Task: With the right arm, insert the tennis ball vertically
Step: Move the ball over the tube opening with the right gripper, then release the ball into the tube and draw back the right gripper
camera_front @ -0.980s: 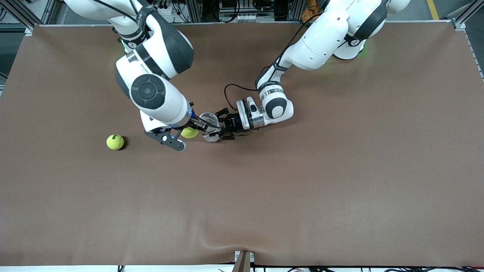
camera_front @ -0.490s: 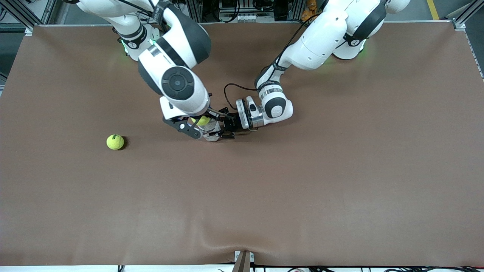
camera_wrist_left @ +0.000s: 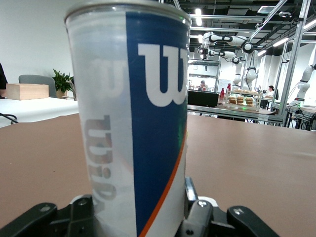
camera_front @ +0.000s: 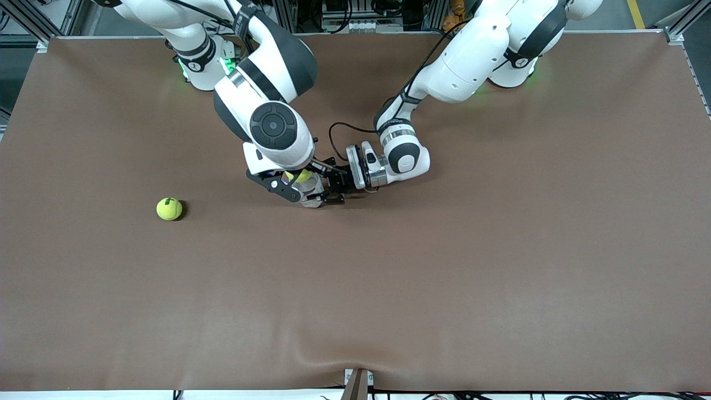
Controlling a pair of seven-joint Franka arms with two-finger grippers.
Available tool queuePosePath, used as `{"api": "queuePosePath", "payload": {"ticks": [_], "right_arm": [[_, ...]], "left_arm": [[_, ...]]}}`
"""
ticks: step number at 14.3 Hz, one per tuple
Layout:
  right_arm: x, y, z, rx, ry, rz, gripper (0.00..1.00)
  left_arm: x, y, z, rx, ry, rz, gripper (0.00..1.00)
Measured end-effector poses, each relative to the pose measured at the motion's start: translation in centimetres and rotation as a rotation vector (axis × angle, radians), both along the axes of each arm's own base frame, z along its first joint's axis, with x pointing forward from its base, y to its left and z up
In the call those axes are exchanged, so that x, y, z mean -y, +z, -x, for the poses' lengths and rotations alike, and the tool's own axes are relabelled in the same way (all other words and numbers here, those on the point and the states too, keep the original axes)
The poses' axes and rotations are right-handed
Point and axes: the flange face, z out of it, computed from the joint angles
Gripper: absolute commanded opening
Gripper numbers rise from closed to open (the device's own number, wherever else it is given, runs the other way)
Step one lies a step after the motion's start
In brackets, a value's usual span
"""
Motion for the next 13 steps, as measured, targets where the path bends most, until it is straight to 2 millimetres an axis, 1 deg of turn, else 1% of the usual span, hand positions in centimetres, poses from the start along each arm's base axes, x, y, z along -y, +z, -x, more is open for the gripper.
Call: {"api": "queuePosePath", "payload": {"ticks": [1,2,5,6,13], "right_arm": [[-0.01,-0.33,-0.09,-0.003,-0.001,0.000,0.42],[-0.02,-0.62,-0.13,-0.007,-0.001,0.001,0.53],[-0.04,-0.98,-0.17,-0.012,-0.002,0.003,0.91],[-0.04,-0.99,-0.17,-0.012,-0.002,0.004,1.00],[-0.02,-0.90,-0.22,-0.010,-0.004,0.003,1.00]], "left_arm": [[0.01,0.00,0.01,0.000,0.000,0.000,0.61],[0.01,0.00,0.01,0.000,0.000,0.000,0.62],[0.08,0.00,0.10,0.000,-0.002,0.000,0.62],[0.15,0.00,0.18,0.000,-0.004,0.000,0.62],[0.40,-0.03,0.50,0.000,-0.010,-0.001,0.63]]}}
